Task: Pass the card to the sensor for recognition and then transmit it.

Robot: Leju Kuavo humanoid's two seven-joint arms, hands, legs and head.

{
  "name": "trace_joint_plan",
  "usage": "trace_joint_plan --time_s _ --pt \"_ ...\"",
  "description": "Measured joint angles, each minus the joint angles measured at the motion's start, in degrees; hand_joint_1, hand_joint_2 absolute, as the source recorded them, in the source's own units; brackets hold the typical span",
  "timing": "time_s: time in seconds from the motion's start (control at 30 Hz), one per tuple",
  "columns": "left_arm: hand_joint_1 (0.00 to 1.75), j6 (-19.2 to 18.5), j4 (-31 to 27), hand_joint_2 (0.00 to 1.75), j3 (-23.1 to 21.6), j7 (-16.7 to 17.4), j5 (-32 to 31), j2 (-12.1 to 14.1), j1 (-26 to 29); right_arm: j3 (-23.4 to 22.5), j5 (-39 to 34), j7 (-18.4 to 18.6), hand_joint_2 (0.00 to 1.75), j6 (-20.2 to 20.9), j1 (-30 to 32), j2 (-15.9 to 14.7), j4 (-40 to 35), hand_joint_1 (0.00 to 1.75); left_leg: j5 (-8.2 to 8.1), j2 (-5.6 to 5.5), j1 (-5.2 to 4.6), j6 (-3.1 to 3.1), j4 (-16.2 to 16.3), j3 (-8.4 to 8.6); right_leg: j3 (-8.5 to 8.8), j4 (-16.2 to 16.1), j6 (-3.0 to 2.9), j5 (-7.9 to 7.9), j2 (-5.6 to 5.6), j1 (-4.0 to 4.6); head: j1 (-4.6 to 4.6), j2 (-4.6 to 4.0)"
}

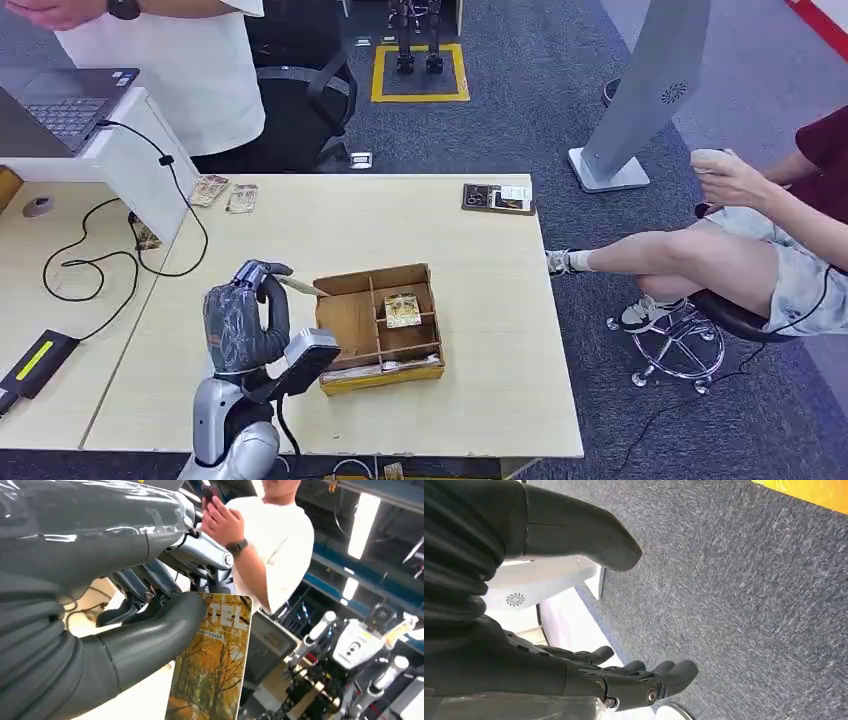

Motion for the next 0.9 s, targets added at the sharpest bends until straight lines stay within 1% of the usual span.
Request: trace_joint_plan --time_s 0.23,0.4,0.6,0.73,0.83,0.9 --pt "1.75 -0.22 1.09 1.75 0.68 0.0 1.82 0.02 -2.2 0.02 0.42 0.24 1.75 -0.04 -0.07 0.0 -0.42 0.0 0.0 -0.02 0.0 0.0 0.0 -0.03 -0.03 0.0 0.0 -0.01 -0.03 0.0 0.02 0.0" --pt "1.75 -2.41 4.75 1.75 1.95 1.9 3.3 0.28 -8.91 0.02 3.3 1.2 1.75 0.17 -0.83 0.0 -0.87 0.0 0.05 -0.02 0.0 0.0 0.0 -0.03 -0.02 0.0 0.01 0.04 -0.02 0.0 0.02 0.0" --pt "1.75 -3.28 10.35 1.75 3.32 3.91 2.86 0.68 -16.42 0.02 5.29 2.19 1.75 0.79 -1.84 0.0 -1.4 0.0 0.1 -0.03 0.0 -0.02 0.02 -0.03 -0.02 0.01 0.0 0.08 -0.01 0.0 0.02 0.0" --pt "1.75 -3.54 12.7 1.75 3.89 4.24 2.99 0.87 -19.19 0.02 5.36 2.49 1.75 0.98 -2.05 0.0 -1.57 0.0 0.09 -0.02 0.0 -0.01 0.02 -0.04 -0.03 0.01 0.0 0.07 0.0 0.0 0.02 0.0" --pt "1.75 -3.58 14.31 1.75 4.24 5.09 4.21 0.92 -20.62 0.02 5.35 2.62 1.75 0.98 -2.21 0.0 -1.79 0.0 0.08 -0.01 0.0 -0.01 0.02 -0.05 -0.06 0.01 0.01 0.07 0.01 0.0 0.0 0.0" --pt "1.75 -3.58 15.36 1.75 4.46 5.05 5.55 0.92 -21.66 0.02 5.35 2.64 1.75 0.98 -2.3 0.0 -1.92 0.0 0.09 -0.01 0.0 -0.01 0.02 -0.05 -0.06 0.01 0.01 0.07 0.0 0.0 0.02 0.0"
